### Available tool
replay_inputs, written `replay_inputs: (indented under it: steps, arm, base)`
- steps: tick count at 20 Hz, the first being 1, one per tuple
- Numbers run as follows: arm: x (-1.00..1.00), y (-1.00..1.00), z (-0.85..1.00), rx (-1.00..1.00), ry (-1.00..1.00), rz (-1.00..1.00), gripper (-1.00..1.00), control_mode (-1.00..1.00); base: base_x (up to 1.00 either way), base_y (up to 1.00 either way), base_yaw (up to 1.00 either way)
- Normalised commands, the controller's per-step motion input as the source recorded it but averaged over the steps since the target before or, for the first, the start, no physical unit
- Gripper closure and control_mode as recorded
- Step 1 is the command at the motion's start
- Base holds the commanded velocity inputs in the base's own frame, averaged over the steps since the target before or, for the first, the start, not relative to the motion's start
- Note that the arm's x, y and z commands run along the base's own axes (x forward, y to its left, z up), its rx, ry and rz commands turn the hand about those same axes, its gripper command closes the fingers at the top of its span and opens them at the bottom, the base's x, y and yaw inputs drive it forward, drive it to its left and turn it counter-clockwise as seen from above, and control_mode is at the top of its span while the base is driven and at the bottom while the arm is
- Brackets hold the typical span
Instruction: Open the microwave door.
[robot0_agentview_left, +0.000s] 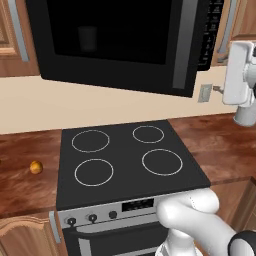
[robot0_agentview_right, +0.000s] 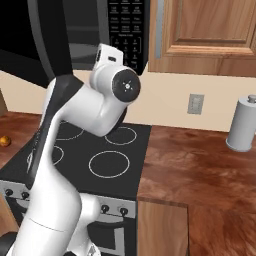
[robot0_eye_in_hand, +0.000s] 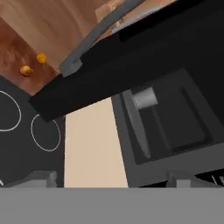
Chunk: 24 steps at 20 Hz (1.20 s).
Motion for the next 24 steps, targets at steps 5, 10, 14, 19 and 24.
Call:
replay_inputs:
  steps: [5,10,14,19,24]
  arm:
    - [0.14,0.09,0.08,0.00,-0.04,0.21,-1.00,-1.00]
    - [0.07,0.11,0.00,0.00,0.00,0.34,-1.00,-1.00]
    - [0.14,0.45,0.01,0.00,-0.02,0.29,-1.00,-1.00]
    - [0.27,0.46,0.02,0.00,-0.04,0.22,-1.00,-1.00]
    - [0.21,0.43,0.00,-0.04,-0.09,0.11,-1.00,-1.00]
  base:
    - [0.00,0.00,0.00]
    - [0.00,0.00,0.00]
    - [0.00,0.00,0.00]
    - [0.00,0.00,0.00]
    - [0.00,0.00,0.00]
